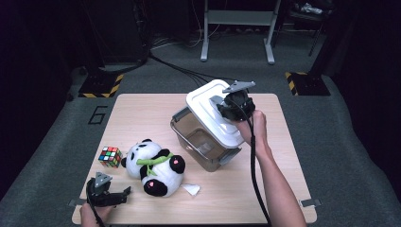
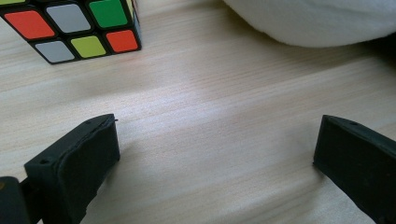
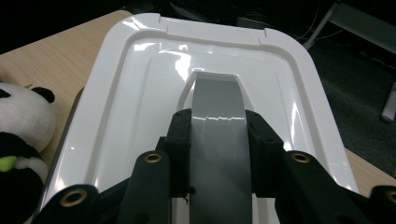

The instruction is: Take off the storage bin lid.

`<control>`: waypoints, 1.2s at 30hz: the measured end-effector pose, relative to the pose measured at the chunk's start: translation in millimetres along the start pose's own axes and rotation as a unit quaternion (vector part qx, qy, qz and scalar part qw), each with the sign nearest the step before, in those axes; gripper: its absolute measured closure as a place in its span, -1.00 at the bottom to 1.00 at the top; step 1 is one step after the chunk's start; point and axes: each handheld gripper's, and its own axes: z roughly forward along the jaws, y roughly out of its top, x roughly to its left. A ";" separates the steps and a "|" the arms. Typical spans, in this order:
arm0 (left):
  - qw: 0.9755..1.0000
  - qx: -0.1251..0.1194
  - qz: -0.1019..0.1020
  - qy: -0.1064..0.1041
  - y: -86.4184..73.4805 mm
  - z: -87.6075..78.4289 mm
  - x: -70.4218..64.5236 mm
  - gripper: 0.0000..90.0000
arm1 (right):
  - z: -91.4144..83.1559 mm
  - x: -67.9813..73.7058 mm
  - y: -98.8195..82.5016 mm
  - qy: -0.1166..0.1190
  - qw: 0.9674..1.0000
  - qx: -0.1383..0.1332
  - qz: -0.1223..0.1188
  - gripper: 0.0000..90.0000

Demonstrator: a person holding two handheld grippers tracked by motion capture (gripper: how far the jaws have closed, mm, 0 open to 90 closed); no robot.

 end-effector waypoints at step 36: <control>1.000 -0.001 0.002 0.001 0.2 0.0 0.4 -1.00 | -6.5 -92.5 -60.3 -0.124 0.985 0.033 0.119 0.47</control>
